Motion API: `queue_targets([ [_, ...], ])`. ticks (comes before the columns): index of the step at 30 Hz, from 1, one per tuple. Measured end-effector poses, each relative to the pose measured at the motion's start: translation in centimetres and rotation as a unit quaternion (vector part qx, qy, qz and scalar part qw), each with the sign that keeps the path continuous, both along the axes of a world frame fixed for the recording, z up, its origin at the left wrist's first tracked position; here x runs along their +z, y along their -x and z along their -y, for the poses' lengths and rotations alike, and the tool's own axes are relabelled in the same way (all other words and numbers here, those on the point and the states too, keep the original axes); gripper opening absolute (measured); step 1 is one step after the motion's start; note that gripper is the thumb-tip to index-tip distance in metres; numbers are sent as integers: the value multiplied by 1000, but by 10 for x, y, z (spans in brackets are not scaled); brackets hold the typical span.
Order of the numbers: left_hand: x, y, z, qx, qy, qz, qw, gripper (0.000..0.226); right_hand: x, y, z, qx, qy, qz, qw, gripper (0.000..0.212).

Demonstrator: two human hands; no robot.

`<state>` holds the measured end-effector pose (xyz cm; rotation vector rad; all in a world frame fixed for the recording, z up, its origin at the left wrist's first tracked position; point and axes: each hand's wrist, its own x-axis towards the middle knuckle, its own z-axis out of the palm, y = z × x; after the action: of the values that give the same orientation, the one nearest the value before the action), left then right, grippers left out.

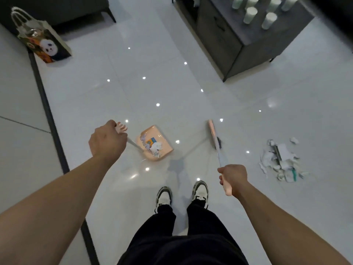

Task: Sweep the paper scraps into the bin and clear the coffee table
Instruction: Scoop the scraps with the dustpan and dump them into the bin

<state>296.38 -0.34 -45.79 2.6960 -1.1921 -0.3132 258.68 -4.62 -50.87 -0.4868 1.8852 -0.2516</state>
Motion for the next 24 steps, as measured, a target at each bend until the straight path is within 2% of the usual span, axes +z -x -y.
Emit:
queue_targets([
  [3,3,28,39,-59,2,-9,998,11,8,15,-9,19,52,-20,998,19],
  [7,7,76,90,-156,9,-15,988,11,31,44,-17,-144,71,54,986,25],
  [9,10,99,112,-193,13,-19,981,10,38,60,-15,-197,77,98,972,19],
  [12,13,134,139,-224,4,-13,975,7,43,83,-8,-212,73,140,964,8],
  [18,16,222,200,-283,-1,2,959,15,32,148,40,-243,74,151,955,9],
  [24,18,336,261,-316,-10,28,948,11,36,267,95,-245,110,108,957,32],
])
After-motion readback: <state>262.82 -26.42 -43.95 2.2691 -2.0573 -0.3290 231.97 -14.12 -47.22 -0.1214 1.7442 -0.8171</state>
